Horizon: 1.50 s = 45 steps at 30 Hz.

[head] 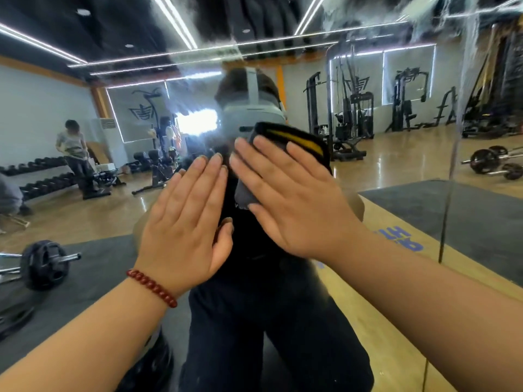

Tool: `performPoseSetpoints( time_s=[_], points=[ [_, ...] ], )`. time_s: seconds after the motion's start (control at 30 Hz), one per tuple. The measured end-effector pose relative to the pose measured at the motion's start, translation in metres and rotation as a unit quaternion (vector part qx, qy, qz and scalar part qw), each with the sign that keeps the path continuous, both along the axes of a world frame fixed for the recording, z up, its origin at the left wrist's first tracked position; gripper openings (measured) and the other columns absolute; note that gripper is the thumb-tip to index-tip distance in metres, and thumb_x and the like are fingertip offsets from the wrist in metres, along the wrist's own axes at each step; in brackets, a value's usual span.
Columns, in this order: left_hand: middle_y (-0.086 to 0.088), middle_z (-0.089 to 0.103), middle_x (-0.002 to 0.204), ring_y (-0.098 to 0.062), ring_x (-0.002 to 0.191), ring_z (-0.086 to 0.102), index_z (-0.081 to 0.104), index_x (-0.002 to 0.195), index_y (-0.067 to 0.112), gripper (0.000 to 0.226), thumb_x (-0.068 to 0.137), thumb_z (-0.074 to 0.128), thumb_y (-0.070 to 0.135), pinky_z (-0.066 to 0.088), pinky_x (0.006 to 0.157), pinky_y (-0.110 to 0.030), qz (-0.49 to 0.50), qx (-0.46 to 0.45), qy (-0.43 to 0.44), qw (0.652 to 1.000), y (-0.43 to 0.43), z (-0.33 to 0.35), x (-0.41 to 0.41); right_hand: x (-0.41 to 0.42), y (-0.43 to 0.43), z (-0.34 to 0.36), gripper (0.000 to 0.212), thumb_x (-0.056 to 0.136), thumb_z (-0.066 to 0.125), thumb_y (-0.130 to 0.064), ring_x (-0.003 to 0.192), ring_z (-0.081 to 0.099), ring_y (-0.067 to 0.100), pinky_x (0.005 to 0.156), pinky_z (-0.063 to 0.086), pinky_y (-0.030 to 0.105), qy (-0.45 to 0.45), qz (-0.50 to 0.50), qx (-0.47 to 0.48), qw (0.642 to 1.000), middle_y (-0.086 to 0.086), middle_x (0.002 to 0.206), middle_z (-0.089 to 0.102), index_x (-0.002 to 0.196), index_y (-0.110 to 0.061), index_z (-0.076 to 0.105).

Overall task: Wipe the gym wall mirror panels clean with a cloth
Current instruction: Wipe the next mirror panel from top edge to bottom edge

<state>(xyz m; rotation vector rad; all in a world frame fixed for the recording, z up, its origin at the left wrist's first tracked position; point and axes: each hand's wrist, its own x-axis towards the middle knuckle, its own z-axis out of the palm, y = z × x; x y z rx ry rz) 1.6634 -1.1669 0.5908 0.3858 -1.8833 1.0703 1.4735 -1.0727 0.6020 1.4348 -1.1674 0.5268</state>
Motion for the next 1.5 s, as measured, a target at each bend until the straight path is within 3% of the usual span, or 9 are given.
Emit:
performPoseSetpoints(
  time_s=[0.1,0.2,0.27,0.53,0.77,0.97,1.2,1.4,1.5],
  points=[
    [-0.021,0.028,0.156,-0.034,0.147,0.024,0.03,0.15,-0.003,0.067,0.093,0.047,0.029,0.019,0.121,-0.049,-0.006,0.0,-0.032,0.999,0.006,-0.002,0.0,-0.023,0.014,-0.016,0.059,0.102,0.036,-0.034,0.152,0.016,0.02,0.123,0.013,0.039,-0.14,-0.016,-0.056,0.988,0.006,0.163,0.022,0.156,-0.013,0.027],
    [-0.019,0.03,0.157,-0.033,0.147,0.027,0.031,0.15,-0.001,0.067,0.092,0.047,0.03,0.022,0.12,-0.049,-0.014,-0.023,-0.091,0.996,0.018,-0.008,-0.01,-0.036,0.028,-0.063,0.062,0.102,0.027,-0.036,0.153,0.001,0.02,0.124,0.004,0.04,-0.367,-0.034,-0.094,0.925,0.006,0.165,0.006,0.157,-0.011,0.012],
    [-0.017,0.03,0.158,-0.032,0.147,0.026,0.034,0.149,-0.002,0.067,0.092,0.048,0.03,0.018,0.122,-0.047,-0.005,-0.024,-0.095,0.995,0.021,-0.009,-0.021,-0.026,0.024,-0.083,0.064,0.101,0.026,-0.036,0.153,0.001,0.023,0.123,0.006,0.044,-0.41,-0.055,-0.111,0.904,0.007,0.164,0.003,0.157,-0.008,0.01],
    [-0.02,0.028,0.158,-0.031,0.148,0.024,0.033,0.149,-0.005,0.061,0.097,0.042,0.026,0.015,0.123,-0.044,-0.003,-0.031,-0.056,0.998,0.017,-0.011,-0.033,-0.012,0.011,-0.025,0.057,0.101,0.037,-0.034,0.15,0.021,0.02,0.123,0.013,0.039,-0.158,0.008,-0.039,0.987,0.005,0.161,0.027,0.154,-0.014,0.029],
    [-0.017,0.028,0.158,-0.029,0.148,0.024,0.031,0.151,-0.002,0.066,0.096,0.047,0.033,0.014,0.123,-0.042,0.025,-0.038,-0.047,0.998,0.023,-0.011,-0.039,-0.046,0.029,-0.066,0.063,0.101,0.029,-0.032,0.153,0.002,0.022,0.124,0.003,0.04,-0.454,-0.034,-0.157,0.876,0.009,0.165,0.008,0.157,-0.008,0.009],
    [-0.018,0.023,0.16,-0.03,0.149,0.019,0.026,0.153,-0.001,0.07,0.099,0.037,0.043,0.008,0.123,-0.041,0.011,-0.029,-0.088,0.996,0.036,0.031,-0.067,-0.039,0.028,-0.051,0.061,0.099,0.036,-0.035,0.152,0.013,0.019,0.123,0.01,0.039,-0.255,-0.008,-0.06,0.965,0.005,0.163,0.019,0.155,-0.014,0.022],
    [-0.022,0.019,0.16,-0.034,0.15,0.015,0.022,0.153,-0.004,0.08,0.098,0.037,0.053,0.011,0.123,-0.048,0.043,-0.082,-0.121,0.988,0.027,0.034,-0.072,-0.061,0.035,-0.053,0.064,0.1,0.032,-0.034,0.153,0.001,0.018,0.123,0.002,0.037,-0.382,-0.016,-0.13,0.915,0.005,0.164,0.007,0.156,-0.012,0.01],
    [-0.021,0.02,0.161,-0.033,0.15,0.018,0.023,0.153,-0.004,0.082,0.097,0.04,0.054,0.012,0.123,-0.048,0.044,-0.118,-0.157,0.98,0.026,0.034,-0.073,-0.055,0.036,-0.087,0.064,0.099,0.042,-0.037,0.152,0.013,0.019,0.123,0.012,0.041,-0.172,-0.034,-0.014,0.984,0.002,0.164,0.017,0.156,-0.017,0.022],
    [-0.02,0.021,0.161,-0.032,0.149,0.02,0.023,0.153,-0.004,0.081,0.097,0.043,0.052,0.018,0.121,-0.049,0.041,-0.12,-0.173,0.977,0.029,0.034,-0.075,-0.077,0.042,-0.049,0.061,0.099,0.041,-0.035,0.151,0.018,0.021,0.123,0.012,0.04,-0.217,-0.018,-0.067,0.974,0.005,0.162,0.024,0.154,-0.015,0.027]
  ],
)
